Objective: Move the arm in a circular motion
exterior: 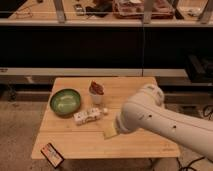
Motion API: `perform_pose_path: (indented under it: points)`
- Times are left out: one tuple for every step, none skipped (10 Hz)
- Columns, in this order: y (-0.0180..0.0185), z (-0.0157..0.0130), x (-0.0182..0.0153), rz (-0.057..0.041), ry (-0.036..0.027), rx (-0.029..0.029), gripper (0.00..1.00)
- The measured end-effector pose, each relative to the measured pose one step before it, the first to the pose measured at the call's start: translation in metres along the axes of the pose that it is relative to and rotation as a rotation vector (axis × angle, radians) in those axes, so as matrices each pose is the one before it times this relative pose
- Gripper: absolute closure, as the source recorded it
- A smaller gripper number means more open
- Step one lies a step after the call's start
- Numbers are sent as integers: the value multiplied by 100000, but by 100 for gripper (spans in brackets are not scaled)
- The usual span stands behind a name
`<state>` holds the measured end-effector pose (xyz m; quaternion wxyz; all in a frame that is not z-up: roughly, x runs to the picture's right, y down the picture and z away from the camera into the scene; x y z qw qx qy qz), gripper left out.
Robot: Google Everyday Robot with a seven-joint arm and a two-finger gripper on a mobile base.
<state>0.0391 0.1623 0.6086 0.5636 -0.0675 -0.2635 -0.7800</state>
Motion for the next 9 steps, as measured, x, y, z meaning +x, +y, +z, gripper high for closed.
perform_pose_path:
  points:
    - [-2375, -13, 2140, -3287, 1473, 3257, 20]
    - [-1554, 201, 3218, -2553, 2309, 2188, 20]
    - [-375, 324, 2699, -1192, 2012, 205, 20]
    - [38, 650, 2809, -712, 1313, -216, 20]
    - [680, 940, 3194, -410, 1197, -1891, 20]
    - [830, 860, 1839, 297, 55, -2215, 20]
    - [1166, 1275, 1891, 852, -965, -3166, 20]
    - [1865, 1725, 1662, 2588, -2365, -3824, 20]
    - [1423, 1150, 708, 2589, -2077, -2134, 20]
